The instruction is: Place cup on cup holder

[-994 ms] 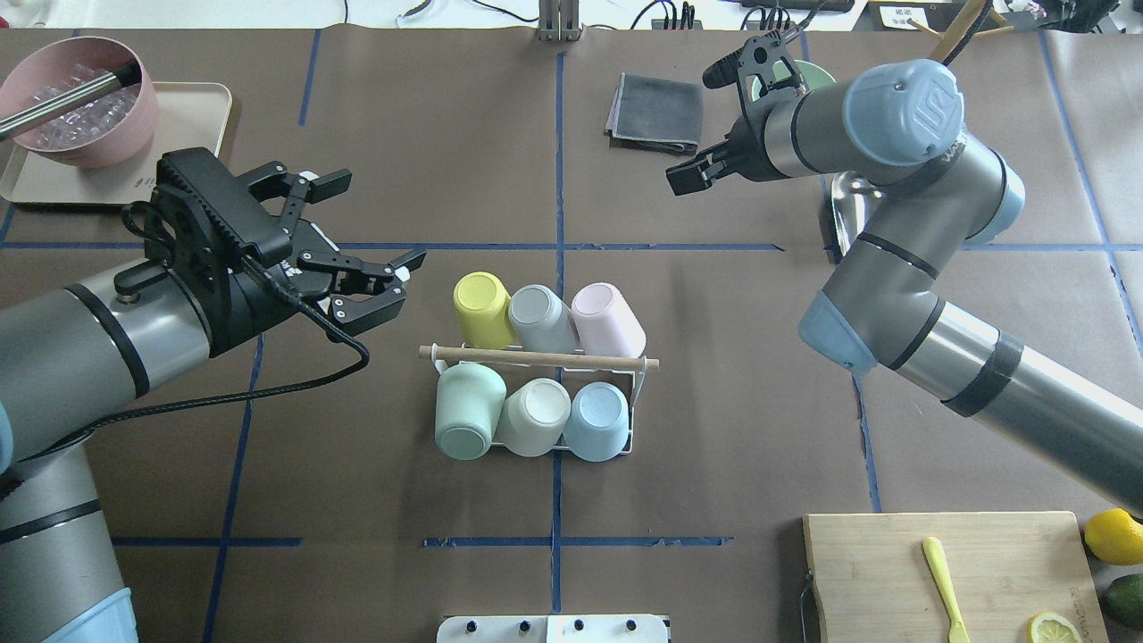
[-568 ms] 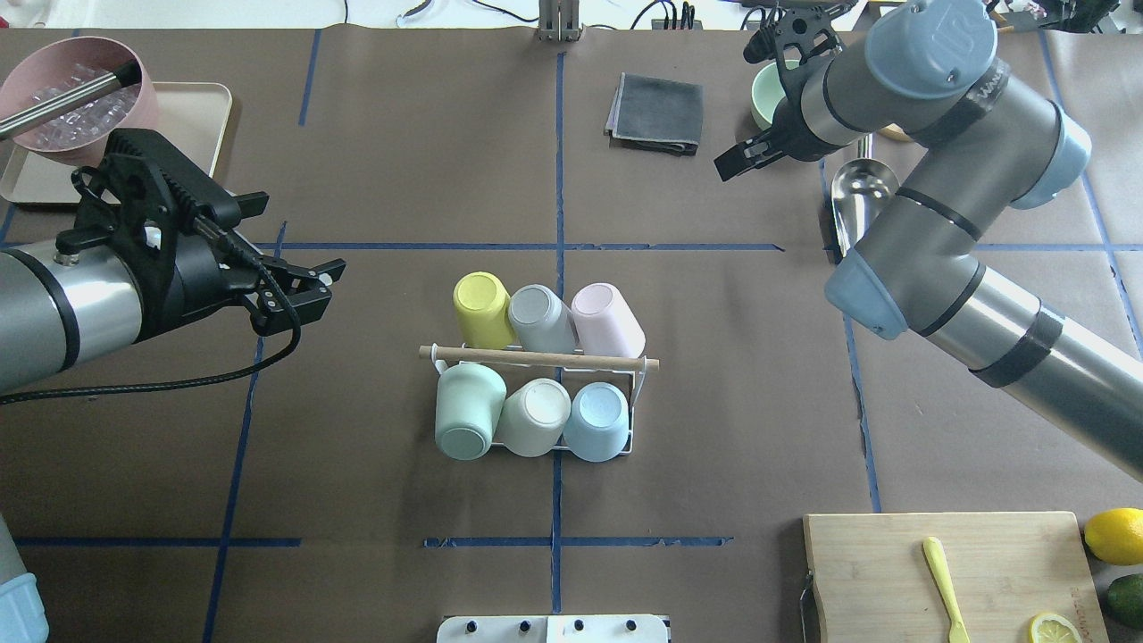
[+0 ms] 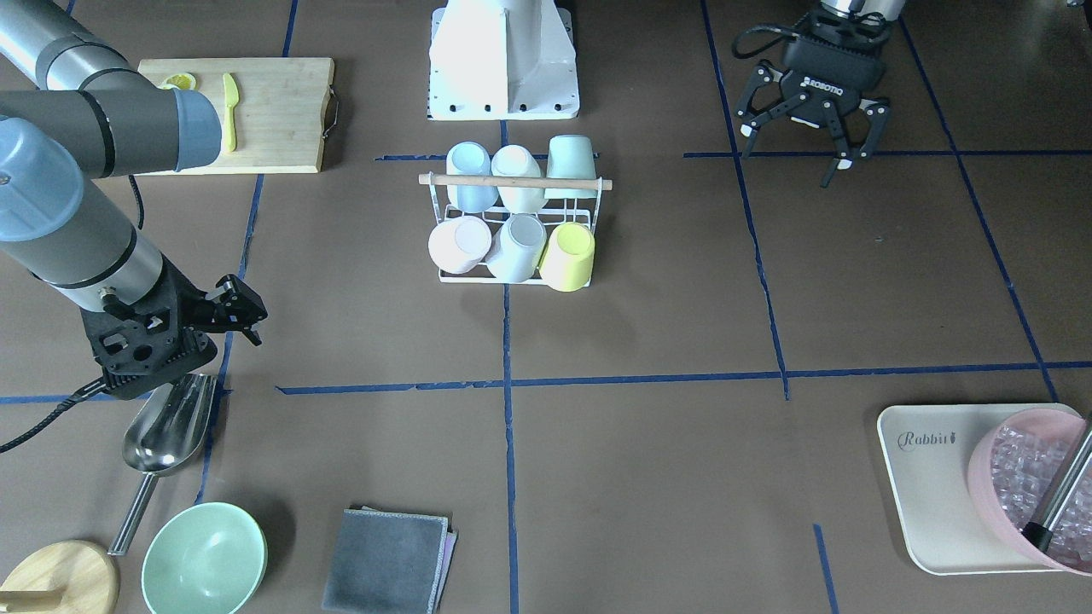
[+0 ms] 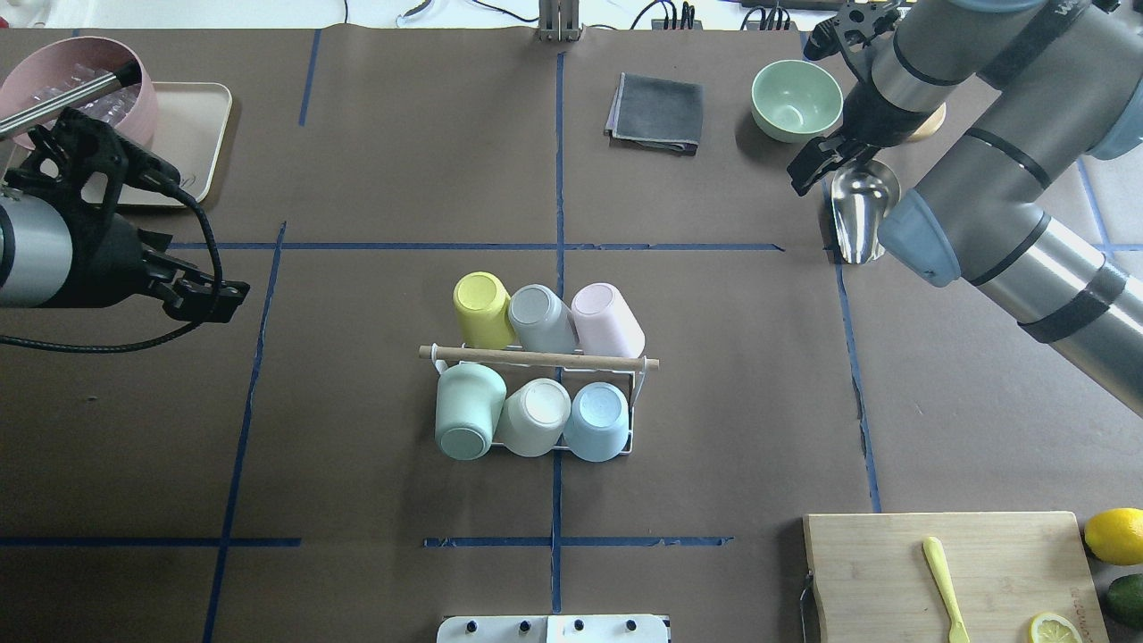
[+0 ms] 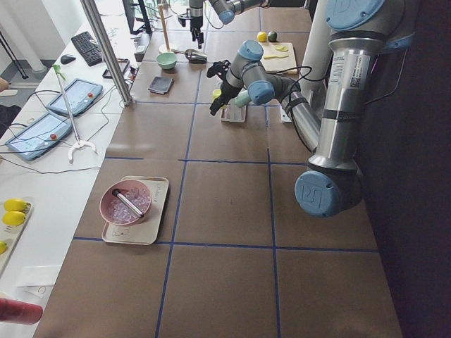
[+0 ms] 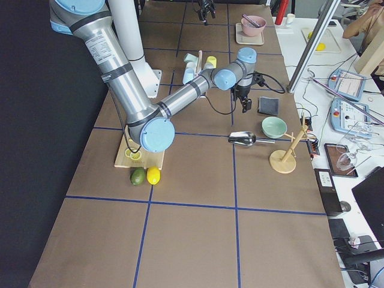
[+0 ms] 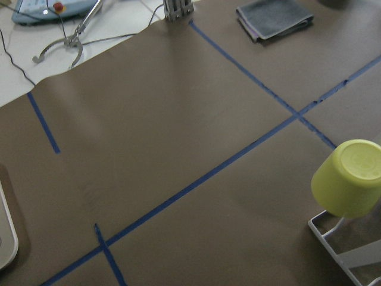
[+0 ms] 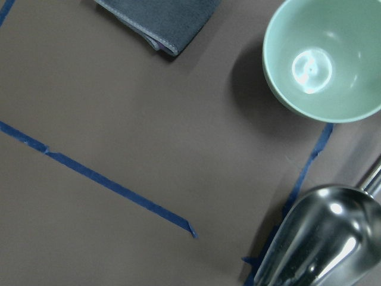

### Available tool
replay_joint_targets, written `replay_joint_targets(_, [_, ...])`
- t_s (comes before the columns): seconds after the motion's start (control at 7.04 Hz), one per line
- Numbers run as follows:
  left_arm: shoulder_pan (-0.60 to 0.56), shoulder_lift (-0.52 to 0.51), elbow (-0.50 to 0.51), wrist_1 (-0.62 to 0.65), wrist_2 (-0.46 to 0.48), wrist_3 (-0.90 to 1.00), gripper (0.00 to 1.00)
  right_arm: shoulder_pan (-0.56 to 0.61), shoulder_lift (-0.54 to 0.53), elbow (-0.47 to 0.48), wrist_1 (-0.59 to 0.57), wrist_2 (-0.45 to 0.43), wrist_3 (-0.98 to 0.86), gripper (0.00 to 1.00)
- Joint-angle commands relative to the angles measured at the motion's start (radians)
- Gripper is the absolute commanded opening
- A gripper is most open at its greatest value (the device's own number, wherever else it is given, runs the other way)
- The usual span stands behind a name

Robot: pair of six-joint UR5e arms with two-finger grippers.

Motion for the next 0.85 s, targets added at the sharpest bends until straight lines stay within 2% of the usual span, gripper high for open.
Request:
replay_joint_targets(0.0, [-0.072, 0.078, 0.052, 0.050, -0.201, 0.030, 1.00, 0.097, -0.114, -0.001, -0.011, 0.098, -0.008, 1.00])
replay_joint_targets(0.14, [-0.124, 0.103, 0.120, 0.047, -0.279, 0.120, 1.00, 0.171, -0.189, -0.003, -0.011, 0.144, -0.009, 1.00])
replay_joint_targets(0.28, [-0.189, 0.121, 0.236, 0.038, -0.400, 0.261, 1.00, 0.245, -0.264, -0.004, -0.012, 0.185, -0.009, 1.00])
replay_joint_targets(0.43, [-0.253, 0.109, 0.360, 0.000, -0.439, 0.299, 1.00, 0.309, -0.320, 0.000, -0.026, 0.190, -0.011, 1.00])
replay_joint_targets(0.57, [-0.293, 0.103, 0.428, -0.036, -0.440, 0.302, 1.00, 0.371, -0.360, -0.001, -0.063, 0.190, -0.014, 1.00])
replay_joint_targets(0.71, [-0.345, 0.102, 0.451, -0.044, -0.438, 0.299, 1.00, 0.447, -0.413, 0.002, -0.072, 0.190, -0.020, 1.00])
